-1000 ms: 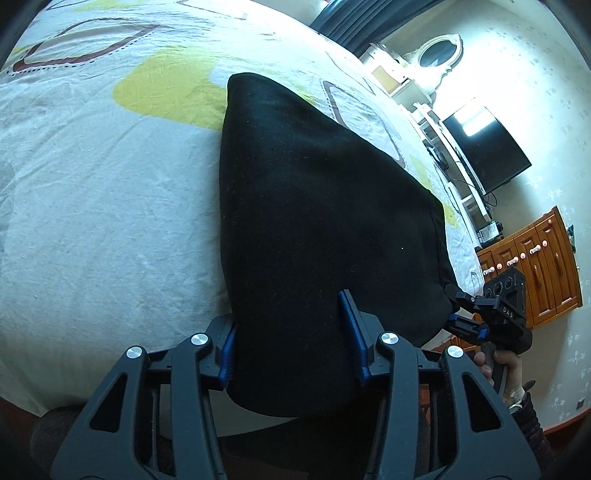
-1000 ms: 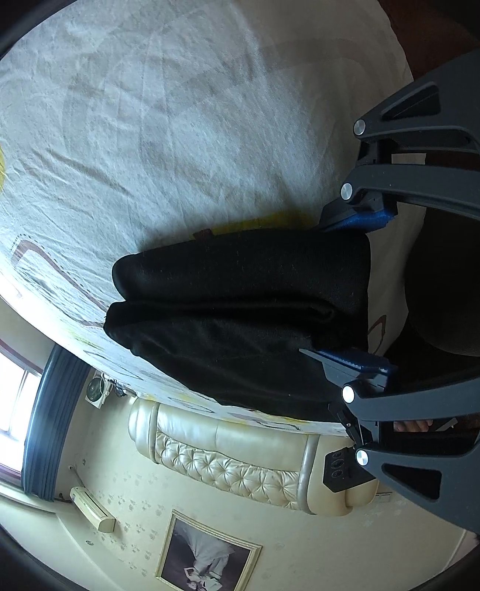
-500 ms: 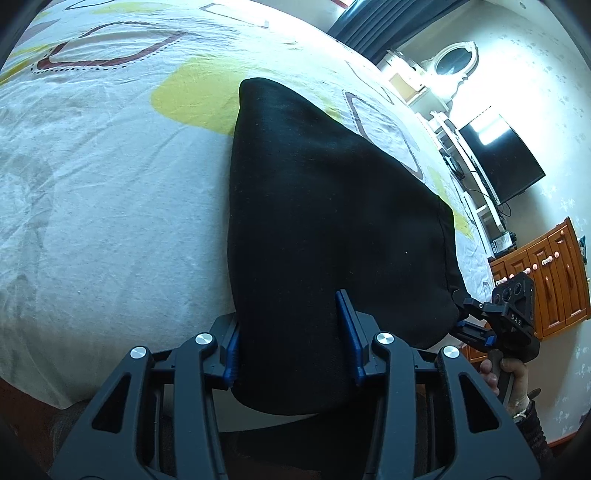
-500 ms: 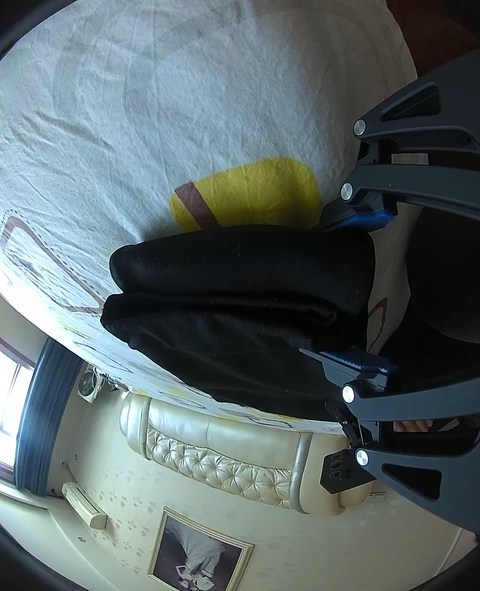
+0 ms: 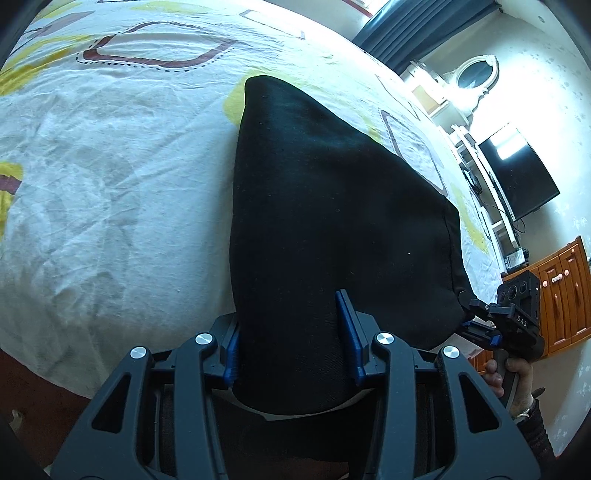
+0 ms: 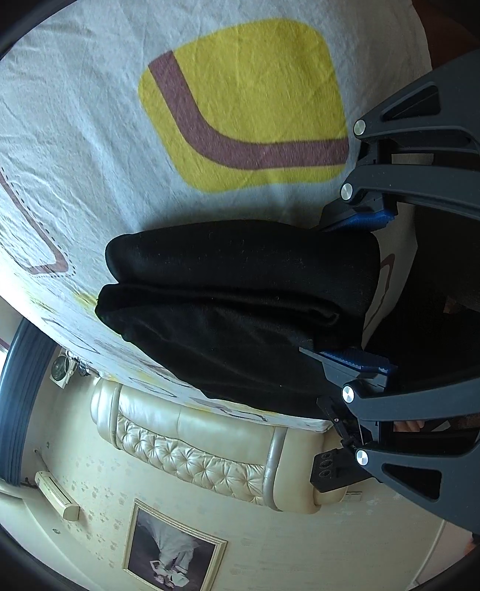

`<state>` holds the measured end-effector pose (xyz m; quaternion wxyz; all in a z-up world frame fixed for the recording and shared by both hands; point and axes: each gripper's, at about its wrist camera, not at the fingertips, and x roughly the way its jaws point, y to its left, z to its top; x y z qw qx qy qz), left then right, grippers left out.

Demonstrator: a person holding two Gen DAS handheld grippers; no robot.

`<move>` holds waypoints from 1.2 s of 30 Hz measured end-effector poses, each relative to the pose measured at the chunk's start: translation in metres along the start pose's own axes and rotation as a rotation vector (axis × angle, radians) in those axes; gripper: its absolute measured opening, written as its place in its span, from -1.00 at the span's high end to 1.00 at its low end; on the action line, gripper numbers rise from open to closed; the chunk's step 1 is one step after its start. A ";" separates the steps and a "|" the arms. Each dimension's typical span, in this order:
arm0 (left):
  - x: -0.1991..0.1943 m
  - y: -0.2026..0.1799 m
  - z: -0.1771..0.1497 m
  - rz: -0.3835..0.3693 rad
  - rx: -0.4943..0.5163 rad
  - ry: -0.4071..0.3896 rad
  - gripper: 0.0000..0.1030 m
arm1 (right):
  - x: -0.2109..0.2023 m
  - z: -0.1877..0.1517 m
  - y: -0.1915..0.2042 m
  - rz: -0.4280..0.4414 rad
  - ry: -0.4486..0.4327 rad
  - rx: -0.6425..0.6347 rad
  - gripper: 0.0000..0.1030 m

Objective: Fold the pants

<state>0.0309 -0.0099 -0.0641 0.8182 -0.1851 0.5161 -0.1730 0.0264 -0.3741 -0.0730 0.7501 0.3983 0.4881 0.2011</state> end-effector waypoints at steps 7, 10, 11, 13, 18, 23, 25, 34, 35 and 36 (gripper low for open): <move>-0.002 0.010 0.000 -0.014 -0.022 0.020 -0.05 | 0.002 -0.001 -0.002 0.019 0.008 0.026 -0.06; -0.010 0.016 -0.004 -0.037 -0.070 0.031 -0.13 | -0.006 0.000 -0.011 0.052 0.010 0.063 -0.13; -0.014 0.018 -0.003 -0.040 -0.076 0.032 -0.13 | -0.010 0.000 -0.012 0.053 0.007 0.065 -0.23; -0.027 0.021 -0.002 -0.043 -0.067 0.009 -0.13 | -0.021 0.003 -0.012 0.039 -0.024 0.057 -0.33; -0.040 0.031 0.020 -0.031 -0.010 -0.094 -0.30 | -0.033 0.028 -0.016 0.028 -0.110 0.057 -0.51; -0.007 0.041 0.054 -0.081 -0.029 -0.048 -0.38 | -0.011 0.062 -0.019 0.071 -0.118 0.082 -0.52; 0.009 0.043 0.065 -0.093 -0.037 -0.035 -0.38 | 0.002 0.072 -0.012 0.089 -0.111 0.057 -0.52; 0.047 0.041 0.091 -0.188 -0.072 -0.015 -0.45 | 0.041 0.088 0.013 0.024 -0.077 -0.056 -0.28; 0.049 0.040 0.091 -0.179 -0.062 -0.018 -0.21 | 0.042 0.087 0.012 0.000 -0.067 -0.055 -0.04; 0.051 0.039 0.092 -0.169 -0.052 -0.012 -0.05 | 0.043 0.086 0.009 0.009 -0.068 -0.045 0.00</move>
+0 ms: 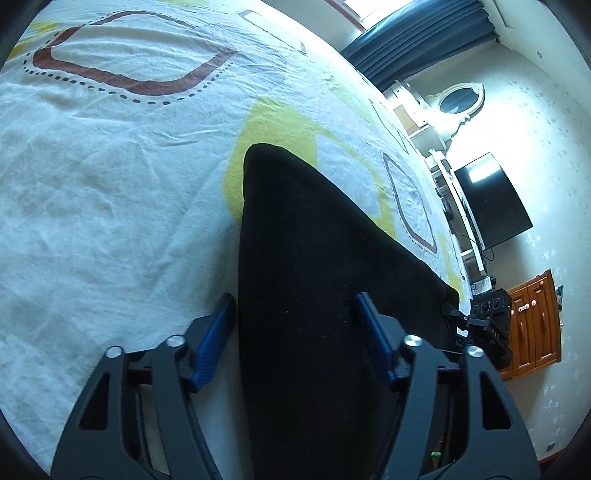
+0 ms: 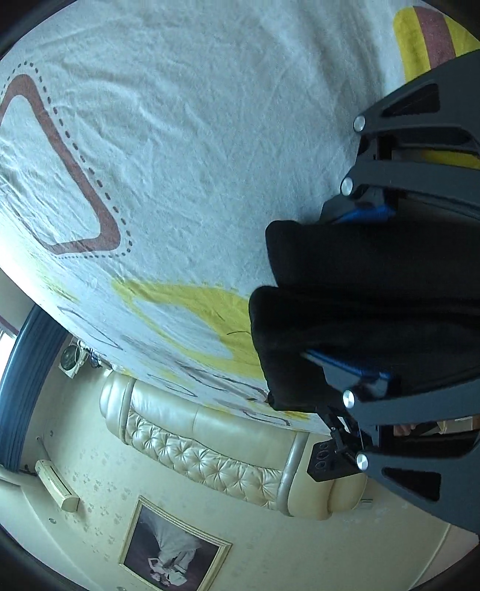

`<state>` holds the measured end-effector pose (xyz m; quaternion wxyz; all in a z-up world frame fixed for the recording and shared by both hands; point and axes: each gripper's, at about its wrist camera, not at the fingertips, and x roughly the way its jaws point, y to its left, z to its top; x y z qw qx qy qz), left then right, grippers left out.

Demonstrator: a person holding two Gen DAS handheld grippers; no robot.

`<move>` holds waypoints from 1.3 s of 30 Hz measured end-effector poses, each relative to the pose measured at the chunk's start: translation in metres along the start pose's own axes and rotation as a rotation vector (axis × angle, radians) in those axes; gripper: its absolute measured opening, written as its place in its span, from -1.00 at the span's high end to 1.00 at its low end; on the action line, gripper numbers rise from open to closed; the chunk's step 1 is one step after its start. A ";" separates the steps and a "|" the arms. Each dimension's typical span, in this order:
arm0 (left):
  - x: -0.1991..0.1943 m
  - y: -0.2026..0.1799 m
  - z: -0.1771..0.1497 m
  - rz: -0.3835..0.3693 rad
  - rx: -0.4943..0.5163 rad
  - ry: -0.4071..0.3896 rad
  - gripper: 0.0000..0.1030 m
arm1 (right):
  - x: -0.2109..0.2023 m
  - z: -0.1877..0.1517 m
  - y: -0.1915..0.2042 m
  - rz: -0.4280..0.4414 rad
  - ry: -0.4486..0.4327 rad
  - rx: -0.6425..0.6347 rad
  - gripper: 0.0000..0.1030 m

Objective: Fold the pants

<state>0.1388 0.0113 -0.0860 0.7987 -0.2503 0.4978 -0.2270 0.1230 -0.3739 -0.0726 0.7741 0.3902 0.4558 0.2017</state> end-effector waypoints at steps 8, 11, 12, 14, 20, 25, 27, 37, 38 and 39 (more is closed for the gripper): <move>0.001 -0.010 0.007 0.078 0.036 -0.026 0.34 | -0.001 -0.003 0.007 -0.016 -0.073 -0.020 0.17; 0.002 -0.013 0.010 0.105 0.058 -0.038 0.39 | 0.004 0.001 0.011 -0.039 -0.090 -0.039 0.18; 0.003 -0.014 0.012 0.110 0.061 -0.041 0.40 | 0.004 0.002 0.010 -0.040 -0.092 -0.038 0.19; 0.003 -0.014 0.016 0.114 0.059 -0.042 0.41 | 0.006 0.004 0.011 -0.042 -0.097 -0.035 0.19; 0.003 -0.009 0.028 0.129 0.052 -0.048 0.42 | 0.013 0.012 0.016 -0.046 -0.110 -0.045 0.19; 0.004 -0.005 0.042 0.144 0.051 -0.057 0.42 | 0.024 0.022 0.020 -0.046 -0.113 -0.052 0.19; 0.005 -0.003 0.047 0.149 0.049 -0.060 0.42 | 0.029 0.028 0.022 -0.047 -0.115 -0.055 0.19; 0.015 0.007 0.085 0.169 0.052 -0.062 0.42 | 0.052 0.056 0.026 -0.046 -0.118 -0.043 0.19; 0.016 0.008 0.088 0.169 0.051 -0.064 0.42 | 0.054 0.057 0.026 -0.047 -0.117 -0.042 0.19; 0.017 0.009 0.091 0.169 0.048 -0.064 0.42 | 0.056 0.061 0.026 -0.046 -0.115 -0.039 0.19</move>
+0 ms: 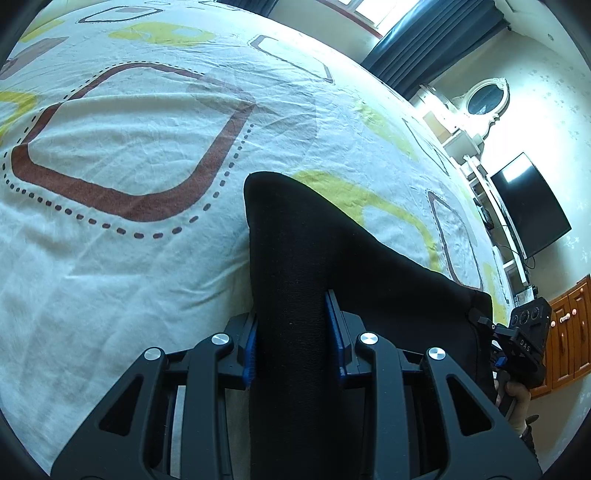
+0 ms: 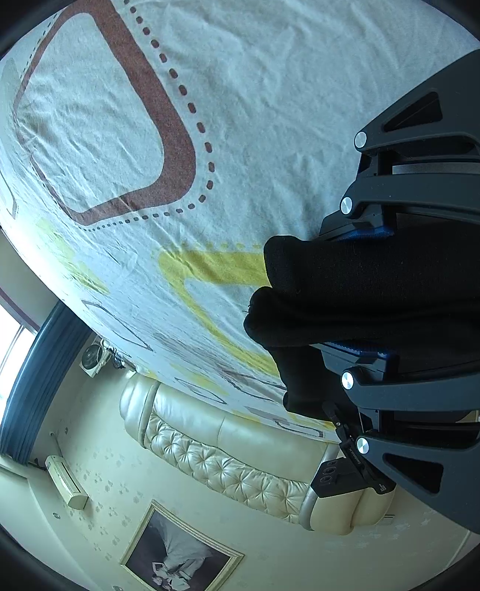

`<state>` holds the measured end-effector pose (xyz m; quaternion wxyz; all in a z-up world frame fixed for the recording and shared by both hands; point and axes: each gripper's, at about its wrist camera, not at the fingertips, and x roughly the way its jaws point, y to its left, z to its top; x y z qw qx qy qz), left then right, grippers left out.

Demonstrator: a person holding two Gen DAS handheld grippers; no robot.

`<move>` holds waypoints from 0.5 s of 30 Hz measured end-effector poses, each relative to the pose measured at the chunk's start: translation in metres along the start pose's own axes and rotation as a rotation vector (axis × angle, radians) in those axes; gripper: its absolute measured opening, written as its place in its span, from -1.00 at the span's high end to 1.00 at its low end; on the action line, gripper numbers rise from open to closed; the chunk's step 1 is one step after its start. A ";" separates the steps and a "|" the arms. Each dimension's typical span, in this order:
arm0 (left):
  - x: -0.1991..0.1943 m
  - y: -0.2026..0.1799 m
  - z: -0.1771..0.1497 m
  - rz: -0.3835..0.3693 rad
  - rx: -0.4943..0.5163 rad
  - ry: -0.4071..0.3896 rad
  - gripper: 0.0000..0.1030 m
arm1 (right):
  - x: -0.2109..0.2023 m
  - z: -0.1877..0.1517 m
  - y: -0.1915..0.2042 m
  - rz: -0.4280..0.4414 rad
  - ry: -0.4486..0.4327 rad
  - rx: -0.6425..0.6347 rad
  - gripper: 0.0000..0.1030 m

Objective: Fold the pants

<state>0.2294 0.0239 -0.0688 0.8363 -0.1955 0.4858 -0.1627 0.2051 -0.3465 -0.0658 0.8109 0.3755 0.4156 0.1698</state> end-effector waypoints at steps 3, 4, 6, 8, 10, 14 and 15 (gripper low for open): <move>0.005 0.003 0.008 -0.001 -0.008 -0.001 0.42 | 0.005 0.007 0.000 -0.002 0.002 0.002 0.19; 0.006 0.003 0.011 0.000 -0.007 -0.002 0.42 | 0.007 0.009 0.001 -0.002 0.001 0.002 0.19; 0.008 0.004 0.015 0.004 -0.002 -0.005 0.41 | 0.009 0.011 0.000 0.000 -0.002 0.006 0.19; 0.011 0.004 0.018 0.008 0.000 -0.006 0.40 | 0.011 0.013 -0.002 0.005 -0.003 0.015 0.19; 0.014 0.005 0.021 0.008 -0.006 -0.004 0.40 | 0.012 0.014 -0.002 0.007 -0.003 0.018 0.19; 0.017 0.009 0.025 -0.001 -0.017 -0.005 0.39 | 0.013 0.014 -0.003 0.009 -0.003 0.022 0.19; 0.018 0.009 0.024 -0.002 -0.016 -0.006 0.38 | 0.013 0.014 -0.003 0.010 -0.002 0.024 0.19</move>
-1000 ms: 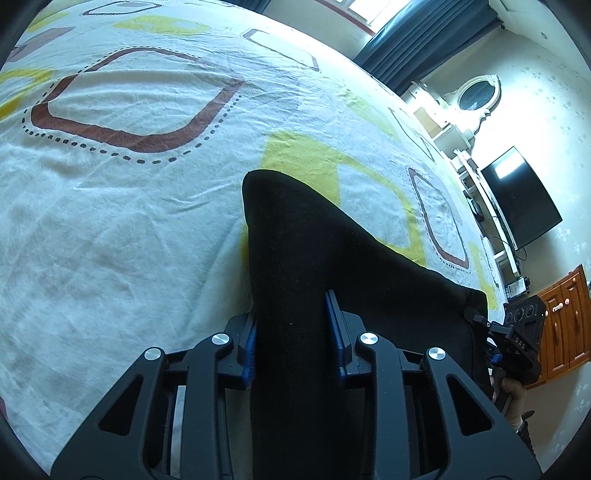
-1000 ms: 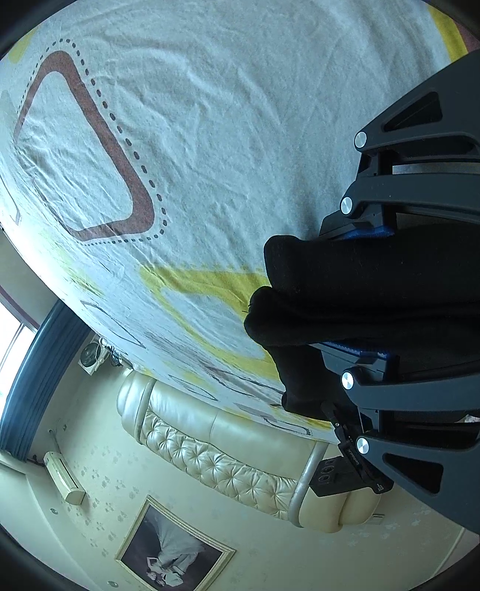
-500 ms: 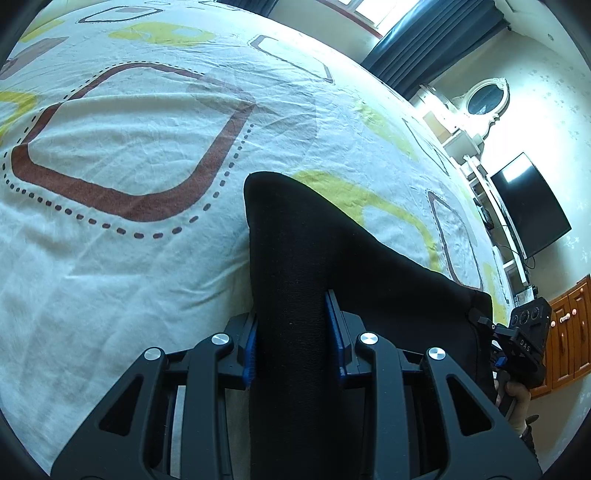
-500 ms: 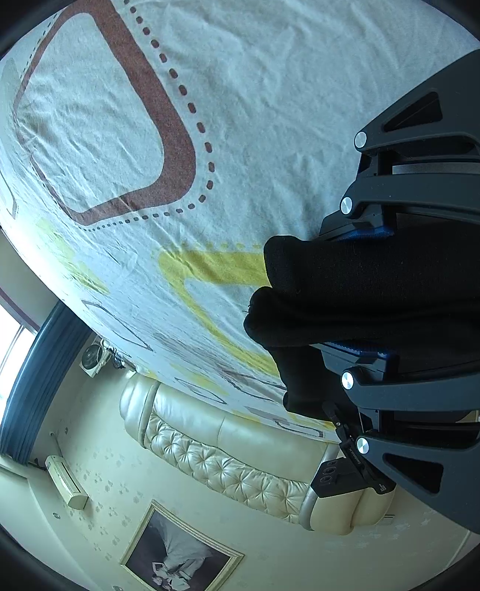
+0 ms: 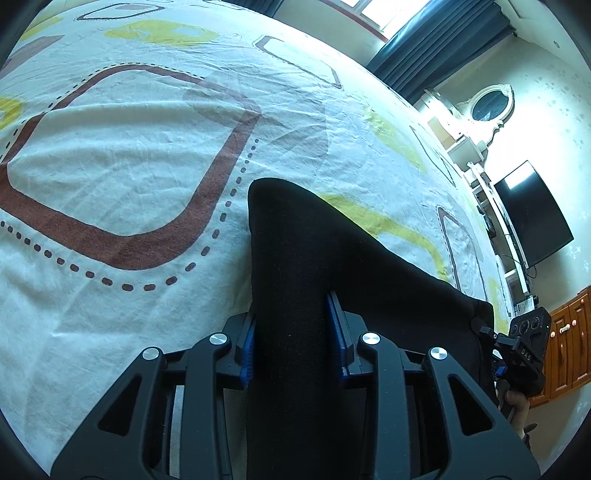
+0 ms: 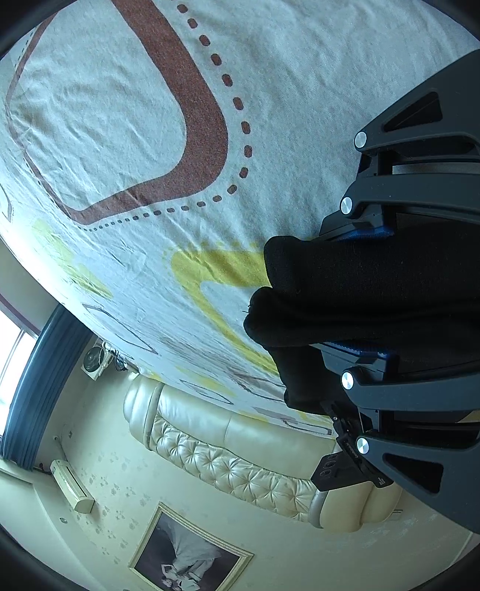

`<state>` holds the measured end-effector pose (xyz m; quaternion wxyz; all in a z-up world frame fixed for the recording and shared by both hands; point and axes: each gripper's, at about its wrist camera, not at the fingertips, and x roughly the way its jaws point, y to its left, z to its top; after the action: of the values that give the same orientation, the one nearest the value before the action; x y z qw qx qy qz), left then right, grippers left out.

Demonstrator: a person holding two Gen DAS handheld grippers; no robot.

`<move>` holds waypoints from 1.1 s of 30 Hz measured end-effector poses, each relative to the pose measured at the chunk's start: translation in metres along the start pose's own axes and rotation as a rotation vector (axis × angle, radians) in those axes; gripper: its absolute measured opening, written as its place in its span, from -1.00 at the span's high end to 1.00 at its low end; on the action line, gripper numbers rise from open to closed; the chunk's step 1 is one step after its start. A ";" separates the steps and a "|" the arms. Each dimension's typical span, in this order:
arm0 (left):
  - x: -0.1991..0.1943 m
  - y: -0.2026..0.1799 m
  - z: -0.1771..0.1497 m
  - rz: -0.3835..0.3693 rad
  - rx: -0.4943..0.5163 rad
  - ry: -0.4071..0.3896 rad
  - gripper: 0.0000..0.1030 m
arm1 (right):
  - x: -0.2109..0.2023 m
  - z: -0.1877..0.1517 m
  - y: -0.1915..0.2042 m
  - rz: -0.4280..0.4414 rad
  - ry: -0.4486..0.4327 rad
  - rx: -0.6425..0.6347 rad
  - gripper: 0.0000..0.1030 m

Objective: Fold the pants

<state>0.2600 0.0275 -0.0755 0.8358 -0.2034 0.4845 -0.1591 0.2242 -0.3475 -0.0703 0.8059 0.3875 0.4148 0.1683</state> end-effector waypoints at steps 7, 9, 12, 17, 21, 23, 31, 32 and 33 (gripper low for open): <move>0.001 0.003 -0.001 -0.014 -0.009 -0.001 0.36 | 0.002 0.000 0.000 0.010 -0.004 0.011 0.19; 0.001 0.003 -0.001 -0.015 -0.009 0.000 0.36 | 0.001 0.000 -0.001 0.015 -0.004 0.017 0.19; 0.001 0.003 -0.001 -0.014 -0.008 -0.001 0.36 | 0.001 -0.001 -0.002 0.016 -0.005 0.019 0.19; 0.001 0.003 -0.001 -0.016 -0.010 0.000 0.33 | 0.001 -0.002 -0.003 0.022 -0.006 0.023 0.19; 0.000 0.005 -0.001 -0.029 -0.022 0.006 0.20 | -0.001 -0.002 -0.007 0.035 -0.003 0.043 0.17; -0.002 0.010 -0.003 -0.061 -0.052 0.012 0.11 | -0.005 -0.001 -0.011 0.049 0.002 0.054 0.09; -0.033 0.029 -0.035 -0.154 -0.139 0.026 -0.24 | -0.034 -0.015 -0.023 0.133 -0.001 0.151 -0.16; -0.038 0.032 -0.041 -0.159 -0.141 0.028 -0.24 | -0.040 -0.019 -0.025 0.144 -0.002 0.165 -0.20; -0.043 0.034 -0.048 -0.165 -0.147 0.028 -0.25 | -0.045 -0.024 -0.028 0.154 -0.001 0.178 -0.21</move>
<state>0.1998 0.0680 -0.0820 0.7959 -0.3011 0.4880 -0.1944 0.1766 -0.3809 -0.0756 0.7532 0.4884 0.3966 0.1918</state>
